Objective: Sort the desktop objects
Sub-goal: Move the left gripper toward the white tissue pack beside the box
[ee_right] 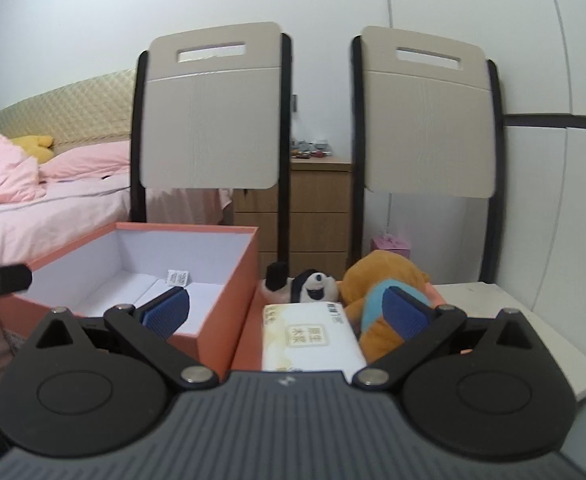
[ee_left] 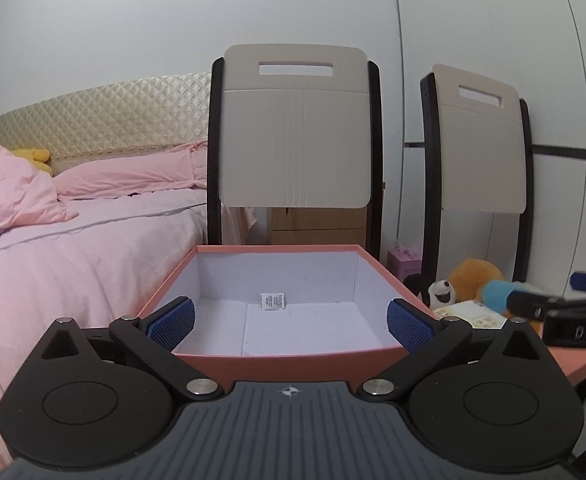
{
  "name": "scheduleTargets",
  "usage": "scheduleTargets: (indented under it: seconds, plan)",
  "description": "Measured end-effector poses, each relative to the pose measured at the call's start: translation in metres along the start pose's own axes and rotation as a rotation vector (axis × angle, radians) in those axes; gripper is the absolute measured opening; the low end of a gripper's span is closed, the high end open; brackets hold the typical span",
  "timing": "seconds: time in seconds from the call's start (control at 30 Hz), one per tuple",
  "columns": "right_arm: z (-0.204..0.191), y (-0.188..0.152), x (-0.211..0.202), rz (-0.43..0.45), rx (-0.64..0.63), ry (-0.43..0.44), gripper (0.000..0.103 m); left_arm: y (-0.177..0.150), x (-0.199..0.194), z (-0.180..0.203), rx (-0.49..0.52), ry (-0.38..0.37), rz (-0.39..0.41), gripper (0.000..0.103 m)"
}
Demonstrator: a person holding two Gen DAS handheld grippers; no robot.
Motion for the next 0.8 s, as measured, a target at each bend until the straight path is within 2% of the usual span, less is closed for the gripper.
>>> scheduleTargets:
  seconds: [0.23, 0.37, 0.5, 0.67, 0.8]
  plan:
    - [-0.006, -0.001, 0.008, 0.010, 0.007, 0.029, 0.103, -0.003, 0.009, -0.006, -0.005, 0.068, -0.019, 0.103]
    - [-0.008, -0.004, 0.011, 0.024, 0.023, 0.069, 0.103, -0.005, 0.014, -0.003, 0.050, 0.066, -0.024, 0.103]
    - [-0.015, -0.005, 0.014, 0.032, 0.006, 0.019, 0.103, -0.009, 0.013, -0.003, 0.048, 0.052, -0.006, 0.103]
    - [-0.026, -0.008, 0.019, 0.034, -0.042, 0.018, 0.103, -0.011, 0.013, -0.005, 0.031, 0.064, 0.012, 0.103]
    - [-0.027, -0.009, 0.017, 0.060, -0.042, 0.012, 0.103, -0.011, 0.016, -0.005, 0.013, 0.075, -0.009, 0.103]
Point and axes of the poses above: each gripper's, at about its wrist camera, not at the fingertips, and x roughly the way its jaws point, z to its right, y to its top, the point moved 1 cm from there along x, roughly the way its jaws point, and after that the axes turned 14 degrees about -z, right-handed, at the moved point
